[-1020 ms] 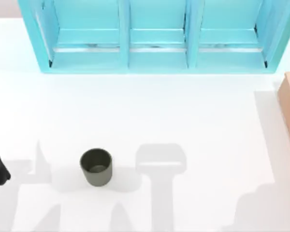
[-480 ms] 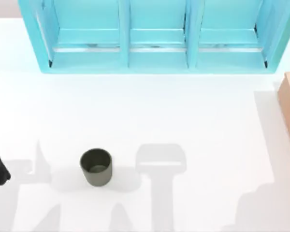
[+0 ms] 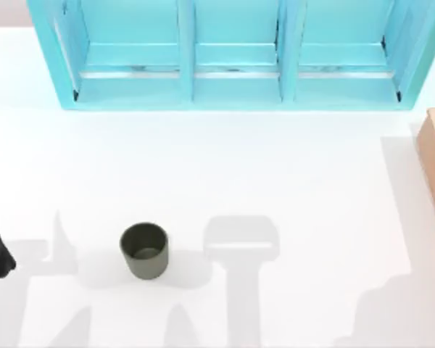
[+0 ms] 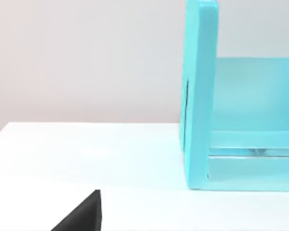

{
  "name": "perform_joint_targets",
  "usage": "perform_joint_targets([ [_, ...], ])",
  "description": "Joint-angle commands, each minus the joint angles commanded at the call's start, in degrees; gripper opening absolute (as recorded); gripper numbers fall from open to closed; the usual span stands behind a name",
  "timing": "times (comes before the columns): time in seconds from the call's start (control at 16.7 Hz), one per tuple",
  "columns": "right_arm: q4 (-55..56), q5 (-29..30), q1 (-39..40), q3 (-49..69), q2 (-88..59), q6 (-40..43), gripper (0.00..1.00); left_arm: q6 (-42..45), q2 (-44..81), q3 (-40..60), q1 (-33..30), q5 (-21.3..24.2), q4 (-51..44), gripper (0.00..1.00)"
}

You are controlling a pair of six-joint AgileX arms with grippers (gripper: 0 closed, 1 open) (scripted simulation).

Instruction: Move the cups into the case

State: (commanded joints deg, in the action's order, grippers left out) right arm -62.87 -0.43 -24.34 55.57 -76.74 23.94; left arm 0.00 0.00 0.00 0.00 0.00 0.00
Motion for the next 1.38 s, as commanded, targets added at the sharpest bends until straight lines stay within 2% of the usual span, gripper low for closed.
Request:
perform_joint_targets([
  [0.6, -0.9, 0.0, 0.2, 1.0, -0.1, 0.2, 1.00, 0.0, 0.0, 0.0, 0.0, 0.0, 0.0, 1.00],
  [1.08, -20.1, -0.1, -0.5, 21.5, -1.2, 0.3, 1.00, 0.0, 0.0, 0.0, 0.0, 0.0, 0.0, 1.00],
  [1.38, -22.5, 0.0, -0.4, 24.0, -1.4, 0.4, 1.00, 0.0, 0.0, 0.0, 0.0, 0.0, 0.0, 1.00],
])
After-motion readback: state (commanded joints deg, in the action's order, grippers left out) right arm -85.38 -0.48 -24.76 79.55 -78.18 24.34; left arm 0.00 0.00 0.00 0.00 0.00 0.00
